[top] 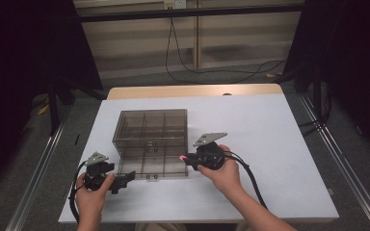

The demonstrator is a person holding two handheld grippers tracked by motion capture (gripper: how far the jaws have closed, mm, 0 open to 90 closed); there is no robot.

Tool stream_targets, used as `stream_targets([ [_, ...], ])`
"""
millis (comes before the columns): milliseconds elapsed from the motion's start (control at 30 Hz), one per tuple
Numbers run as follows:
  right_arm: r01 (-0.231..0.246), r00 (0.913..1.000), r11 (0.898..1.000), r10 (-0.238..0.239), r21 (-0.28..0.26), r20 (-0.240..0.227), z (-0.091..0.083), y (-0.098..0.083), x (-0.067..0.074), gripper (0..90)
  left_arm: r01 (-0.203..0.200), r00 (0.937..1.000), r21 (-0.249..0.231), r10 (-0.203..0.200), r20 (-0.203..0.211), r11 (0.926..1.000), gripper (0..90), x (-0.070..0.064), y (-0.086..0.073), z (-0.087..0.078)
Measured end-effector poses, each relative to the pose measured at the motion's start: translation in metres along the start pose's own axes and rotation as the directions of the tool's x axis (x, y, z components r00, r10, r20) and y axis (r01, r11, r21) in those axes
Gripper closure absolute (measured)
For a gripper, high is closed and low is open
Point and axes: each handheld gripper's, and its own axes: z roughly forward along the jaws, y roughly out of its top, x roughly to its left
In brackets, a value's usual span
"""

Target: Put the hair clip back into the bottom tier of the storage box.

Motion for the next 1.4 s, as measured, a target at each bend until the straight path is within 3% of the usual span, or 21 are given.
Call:
stream_targets([
  [1400, 0.024, 0.9995, 1.000, -0.024, 0.011, -0.019, 0.027, 0.011, 0.011, 76.3, -0.002, 1.0000, 0.001, 0.002, 0.004, 1.0000, 3.9, 0.000, 0.000, 0.000],
])
